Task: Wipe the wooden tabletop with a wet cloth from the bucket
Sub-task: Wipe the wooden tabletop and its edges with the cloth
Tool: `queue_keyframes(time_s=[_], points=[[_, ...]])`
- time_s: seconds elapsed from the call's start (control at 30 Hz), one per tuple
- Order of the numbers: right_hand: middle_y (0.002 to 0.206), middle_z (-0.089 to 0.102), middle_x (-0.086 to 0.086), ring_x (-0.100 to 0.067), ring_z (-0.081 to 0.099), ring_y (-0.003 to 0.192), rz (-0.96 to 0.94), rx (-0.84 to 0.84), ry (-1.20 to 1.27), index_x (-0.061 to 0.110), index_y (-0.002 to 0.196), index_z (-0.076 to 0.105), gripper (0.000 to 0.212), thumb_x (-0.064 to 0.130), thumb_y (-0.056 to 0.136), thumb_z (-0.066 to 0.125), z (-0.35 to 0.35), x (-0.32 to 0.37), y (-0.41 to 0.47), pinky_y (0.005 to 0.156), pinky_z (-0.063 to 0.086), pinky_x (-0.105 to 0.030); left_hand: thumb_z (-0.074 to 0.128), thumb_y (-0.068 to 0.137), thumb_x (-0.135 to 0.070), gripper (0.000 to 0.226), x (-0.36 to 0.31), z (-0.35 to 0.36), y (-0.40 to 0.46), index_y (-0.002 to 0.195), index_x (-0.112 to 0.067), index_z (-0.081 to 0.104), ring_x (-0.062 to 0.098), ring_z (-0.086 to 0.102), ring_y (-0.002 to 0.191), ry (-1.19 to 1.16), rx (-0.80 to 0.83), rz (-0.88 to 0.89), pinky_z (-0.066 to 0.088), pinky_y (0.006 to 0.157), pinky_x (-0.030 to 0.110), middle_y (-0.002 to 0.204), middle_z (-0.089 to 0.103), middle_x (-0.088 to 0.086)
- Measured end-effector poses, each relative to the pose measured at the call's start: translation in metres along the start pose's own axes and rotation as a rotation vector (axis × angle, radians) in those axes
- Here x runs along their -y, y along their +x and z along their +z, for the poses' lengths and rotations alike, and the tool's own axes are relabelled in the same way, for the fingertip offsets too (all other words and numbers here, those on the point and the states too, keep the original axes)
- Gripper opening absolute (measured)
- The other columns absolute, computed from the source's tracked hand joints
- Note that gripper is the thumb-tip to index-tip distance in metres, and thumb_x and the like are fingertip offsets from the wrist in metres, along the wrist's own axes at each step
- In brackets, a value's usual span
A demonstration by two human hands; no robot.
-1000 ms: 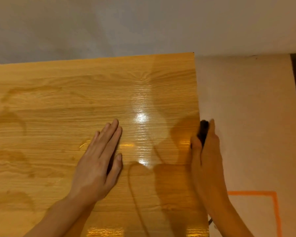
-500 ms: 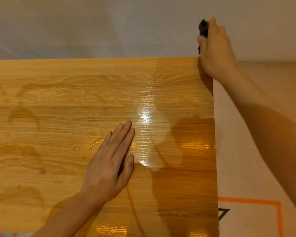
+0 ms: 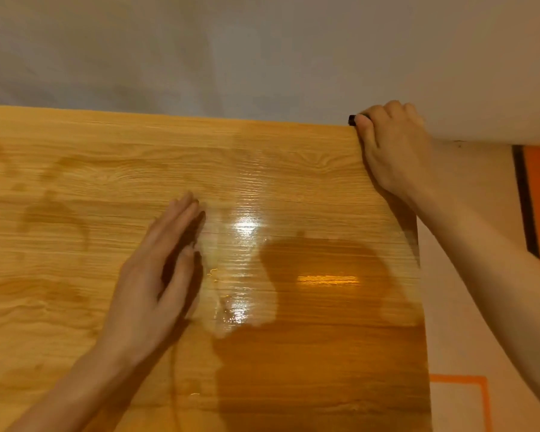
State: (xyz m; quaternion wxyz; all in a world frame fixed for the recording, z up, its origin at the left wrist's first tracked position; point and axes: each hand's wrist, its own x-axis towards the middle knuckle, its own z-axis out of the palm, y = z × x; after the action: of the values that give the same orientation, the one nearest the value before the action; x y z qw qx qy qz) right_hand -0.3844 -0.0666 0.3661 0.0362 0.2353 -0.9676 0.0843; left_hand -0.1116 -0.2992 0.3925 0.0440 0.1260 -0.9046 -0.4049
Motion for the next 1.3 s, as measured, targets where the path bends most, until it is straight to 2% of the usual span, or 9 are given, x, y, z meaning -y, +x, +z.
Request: queue_keyframes(time_s=[0.13, 0.27, 0.43, 0.6, 0.73, 0.87, 0.93, 1.1, 1.3], points=[[0.115, 0.059, -0.017, -0.037, 0.047, 0.107, 0.058, 0.072, -0.082, 0.009, 0.116, 0.060, 0.062, 0.045, 0.100, 0.011, -0.001, 0.006, 0.008, 0.094, 0.035, -0.048, 0.036, 0.100, -0.031, 0.058, 0.070, -0.054, 0.020, 0.155, -0.016, 0.036, 0.009, 0.020, 0.154, 0.281, -0.005, -0.031, 0.012, 0.128, 0.036, 0.164, 0.030, -0.001], [0.120, 0.056, -0.022, -0.040, 0.045, 0.112, 0.201, 0.033, -0.099, 0.004, 0.117, 0.059, 0.048, 0.033, 0.104, 0.024, 0.000, 0.032, 0.007, 0.094, 0.034, -0.048, 0.033, 0.102, -0.037, 0.059, 0.093, -0.065, 0.020, 0.156, -0.012, 0.035, 0.012, 0.018, 0.155, 0.376, -0.013, -0.004, 0.011, 0.128, 0.039, 0.165, 0.027, 0.001], [0.124, 0.056, -0.015, -0.034, 0.044, 0.118, 0.232, 0.034, -0.017, 0.009, 0.119, 0.061, 0.041, 0.028, 0.103, 0.028, 0.019, 0.144, 0.026, 0.097, 0.031, -0.042, 0.036, 0.103, -0.032, 0.056, 0.092, -0.060, 0.020, 0.155, -0.010, 0.035, 0.010, 0.015, 0.155, 0.382, -0.031, 0.031, 0.011, 0.127, 0.031, 0.166, 0.025, 0.001], [0.130, 0.052, -0.005, -0.025, 0.040, 0.122, 0.055, 0.069, 0.140, 0.017, 0.123, 0.057, 0.031, 0.025, 0.102, 0.036, 0.042, 0.255, 0.043, 0.099, 0.028, -0.035, 0.039, 0.104, -0.028, 0.054, 0.091, -0.060, 0.021, 0.154, -0.009, 0.036, 0.012, 0.017, 0.155, 0.368, -0.030, 0.044, 0.014, 0.127, 0.035, 0.166, 0.026, 0.002], [0.126, 0.057, -0.005, -0.026, 0.046, 0.117, -0.099, 0.107, 0.271, 0.017, 0.126, 0.057, 0.035, 0.029, 0.103, 0.035, 0.031, 0.202, 0.035, 0.096, 0.033, -0.036, 0.040, 0.105, -0.025, 0.052, 0.092, -0.061, 0.019, 0.154, -0.007, 0.036, 0.014, 0.019, 0.155, 0.349, -0.042, 0.067, 0.015, 0.127, 0.036, 0.165, 0.027, 0.003], [0.122, 0.059, -0.016, -0.036, 0.050, 0.113, 0.110, -0.001, 0.151, 0.009, 0.124, 0.060, 0.039, 0.027, 0.101, 0.034, 0.009, 0.085, 0.005, 0.099, 0.034, -0.039, 0.040, 0.104, -0.023, 0.053, 0.096, -0.060, 0.020, 0.154, -0.006, 0.035, 0.017, 0.020, 0.155, 0.335, -0.029, 0.068, 0.011, 0.128, 0.033, 0.165, 0.026, 0.005], [0.123, 0.059, -0.017, -0.036, 0.049, 0.115, 0.220, -0.027, 0.149, 0.008, 0.121, 0.060, 0.037, 0.025, 0.100, 0.035, 0.006, 0.074, -0.001, 0.101, 0.031, -0.038, 0.040, 0.104, -0.022, 0.053, 0.097, -0.060, 0.020, 0.154, -0.005, 0.036, 0.018, 0.020, 0.155, 0.318, -0.034, 0.062, 0.011, 0.128, 0.033, 0.165, 0.026, 0.006], [0.120, 0.063, -0.014, -0.034, 0.052, 0.112, 0.111, -0.058, 0.182, 0.008, 0.117, 0.065, 0.034, 0.017, 0.097, 0.038, 0.037, 0.202, 0.024, 0.100, 0.032, -0.038, 0.040, 0.105, -0.020, 0.052, 0.098, -0.061, 0.020, 0.154, -0.004, 0.035, 0.020, 0.018, 0.155, 0.313, -0.029, 0.093, 0.010, 0.128, 0.033, 0.165, 0.025, 0.008], [0.136, 0.052, -0.003, -0.023, 0.043, 0.123, -0.125, 0.048, 0.306, 0.013, 0.135, 0.049, 0.036, 0.020, 0.101, 0.041, 0.060, 0.339, 0.051, 0.105, 0.026, -0.030, 0.042, 0.103, -0.019, 0.052, 0.102, -0.057, 0.022, 0.153, -0.003, 0.037, 0.021, 0.021, 0.155, 0.309, -0.059, 0.114, 0.013, 0.128, 0.036, 0.163, 0.032, 0.012]])
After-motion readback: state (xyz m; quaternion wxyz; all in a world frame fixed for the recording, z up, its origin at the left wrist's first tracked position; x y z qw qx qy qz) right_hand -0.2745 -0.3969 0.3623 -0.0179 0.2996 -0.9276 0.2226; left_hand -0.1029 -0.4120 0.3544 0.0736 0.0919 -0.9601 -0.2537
